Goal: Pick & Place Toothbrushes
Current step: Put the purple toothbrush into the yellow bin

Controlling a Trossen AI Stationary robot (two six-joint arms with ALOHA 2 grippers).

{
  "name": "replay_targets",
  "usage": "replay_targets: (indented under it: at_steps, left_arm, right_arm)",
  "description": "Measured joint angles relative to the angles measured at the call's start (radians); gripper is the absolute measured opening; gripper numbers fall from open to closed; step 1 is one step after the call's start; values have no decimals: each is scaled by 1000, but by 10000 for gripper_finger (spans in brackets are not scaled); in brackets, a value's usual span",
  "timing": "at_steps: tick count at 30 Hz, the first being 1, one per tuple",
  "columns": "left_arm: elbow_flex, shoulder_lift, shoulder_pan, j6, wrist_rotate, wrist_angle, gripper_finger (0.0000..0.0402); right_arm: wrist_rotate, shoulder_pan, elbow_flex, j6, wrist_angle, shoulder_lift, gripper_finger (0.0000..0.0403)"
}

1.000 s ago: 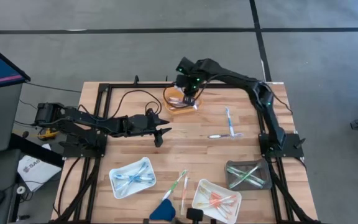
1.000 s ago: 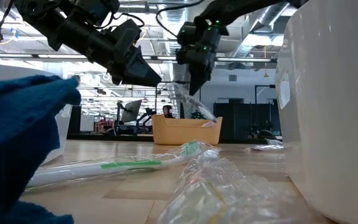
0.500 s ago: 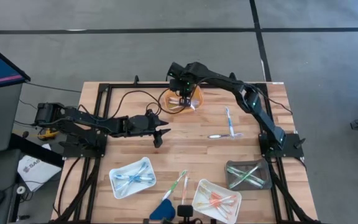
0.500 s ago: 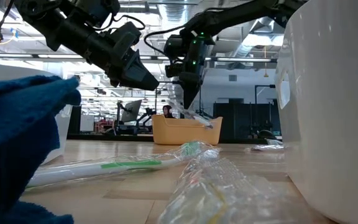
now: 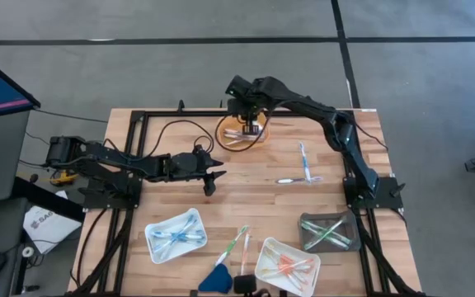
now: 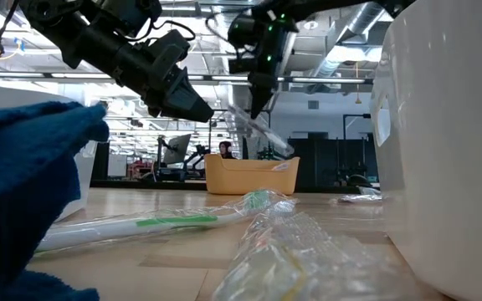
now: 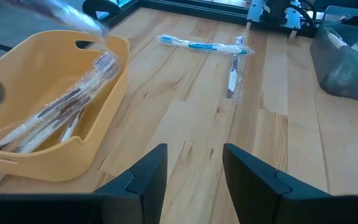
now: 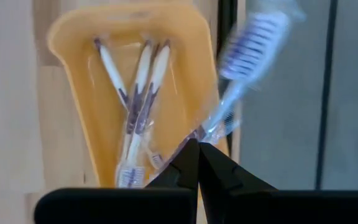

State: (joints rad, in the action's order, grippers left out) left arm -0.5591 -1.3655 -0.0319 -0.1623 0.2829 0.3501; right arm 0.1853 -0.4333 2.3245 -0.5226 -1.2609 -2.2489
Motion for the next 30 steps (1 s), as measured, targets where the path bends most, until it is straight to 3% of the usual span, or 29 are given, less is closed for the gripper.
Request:
replay_targets:
  at_steps: [7, 19, 30]
  left_arm:
    - [0, 0, 0, 0, 0, -3, 149]
    - [0, 0, 0, 0, 0, -13, 149]
    - [0, 0, 0, 0, 0, -18, 149]
  right_arm:
    - [-17, 1, 0, -156, 20, 21, 0]
    - [-40, -1, -2, -131, 46, 19, 0]
    - [-75, -25, -91, -131, 77, 17, 0]
